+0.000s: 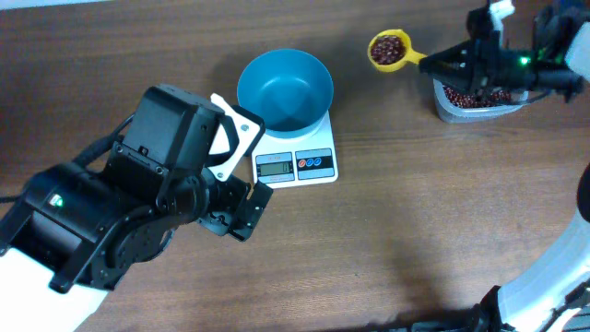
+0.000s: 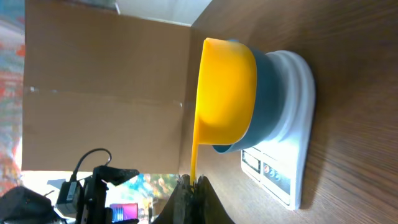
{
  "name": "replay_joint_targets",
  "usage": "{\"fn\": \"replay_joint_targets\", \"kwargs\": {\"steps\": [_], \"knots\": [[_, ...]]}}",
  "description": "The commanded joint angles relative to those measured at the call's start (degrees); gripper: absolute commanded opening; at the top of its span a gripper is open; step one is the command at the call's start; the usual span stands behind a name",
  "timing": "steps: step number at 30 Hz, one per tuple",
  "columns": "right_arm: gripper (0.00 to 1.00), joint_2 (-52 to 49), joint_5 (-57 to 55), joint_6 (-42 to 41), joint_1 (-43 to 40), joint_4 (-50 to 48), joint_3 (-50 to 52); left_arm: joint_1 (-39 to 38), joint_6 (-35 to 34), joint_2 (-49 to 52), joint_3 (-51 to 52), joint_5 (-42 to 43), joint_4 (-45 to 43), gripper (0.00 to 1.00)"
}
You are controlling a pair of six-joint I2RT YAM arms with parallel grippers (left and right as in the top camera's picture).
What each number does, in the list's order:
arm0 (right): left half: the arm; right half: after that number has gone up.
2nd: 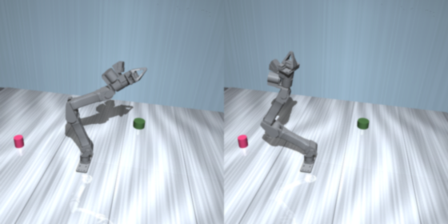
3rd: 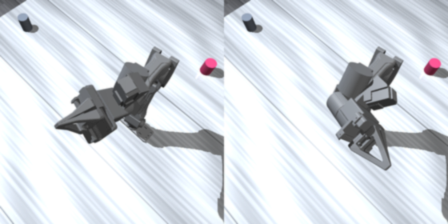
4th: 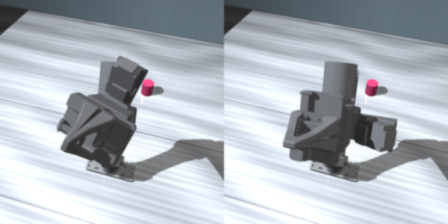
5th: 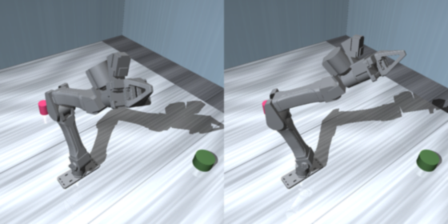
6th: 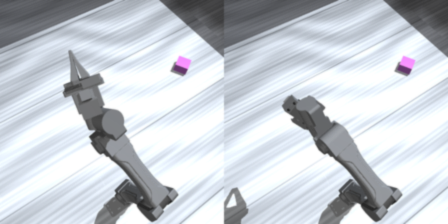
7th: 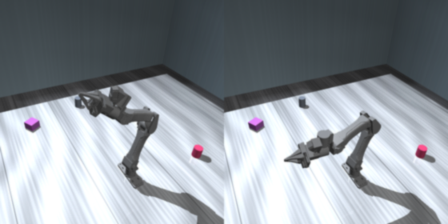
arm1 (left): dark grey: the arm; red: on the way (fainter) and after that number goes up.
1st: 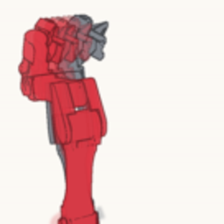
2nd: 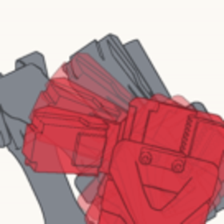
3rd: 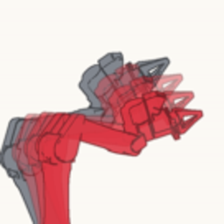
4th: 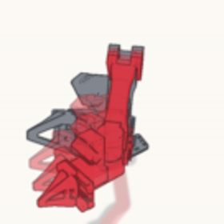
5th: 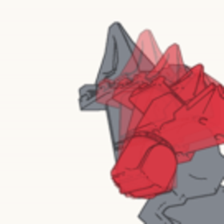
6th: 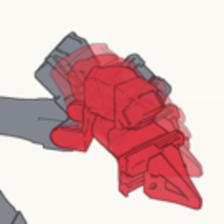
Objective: Scoop item into bowl and weigh 50g on scale
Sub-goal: 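Lift the filled scoop and carry it over the teal bowl, then tilt the scoop with the right gripper to pour beans into the bowl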
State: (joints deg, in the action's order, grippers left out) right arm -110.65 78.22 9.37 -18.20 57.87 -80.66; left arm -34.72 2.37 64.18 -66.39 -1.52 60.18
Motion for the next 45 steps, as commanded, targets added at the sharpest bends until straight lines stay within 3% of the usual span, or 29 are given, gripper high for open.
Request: {"fn": "replay_joint_targets", "kwargs": {"steps": [1, 5, 16, 23, 27, 32, 36, 45], "knots": [[0.04, -0.3, 2.8, 0.7, 3.2, -1.4, 0.2, 0.3, 0.5, -0.1, -1.3, -0.4, -0.1, 0.99], [0.04, -0.3, 5.0, 0.0, 5.9, -3.6, 0.2, 0.3, 0.5, -0.1, -1.3, -0.4, -0.1, 0.99], [0.04, -0.3, 5.2, -17.0, 12.5, -22.5, 0.2, 0.3, 0.5, -0.1, -1.3, -0.4, -0.1, 0.99], [0.04, -0.3, 5.2, -17.7, 18.2, -29.7, 0.2, 0.3, 0.5, -0.1, -1.3, -0.4, -0.1, 0.99], [0.04, -0.3, 4.5, -7.3, 19.3, -29.8, 0.2, 0.3, 0.5, -0.1, -1.3, -0.4, -0.1, 0.99], [0.04, -0.3, -5.9, -1.2, 19.6, -29.7, 0.2, 0.3, 0.5, -0.1, -1.3, -0.4, -0.1, 0.99], [0.04, -0.3, -10.8, 10.4, 20.9, -29.6, 0.2, 0.3, 0.5, -0.1, -1.3, -0.4, -0.1, 0.99], [0.04, -0.3, -10.8, 23.6, 20.9, -27.7, 0.2, 0.3, 0.5, -0.1, -1.3, -0.4, -0.1, 0.99]]}}
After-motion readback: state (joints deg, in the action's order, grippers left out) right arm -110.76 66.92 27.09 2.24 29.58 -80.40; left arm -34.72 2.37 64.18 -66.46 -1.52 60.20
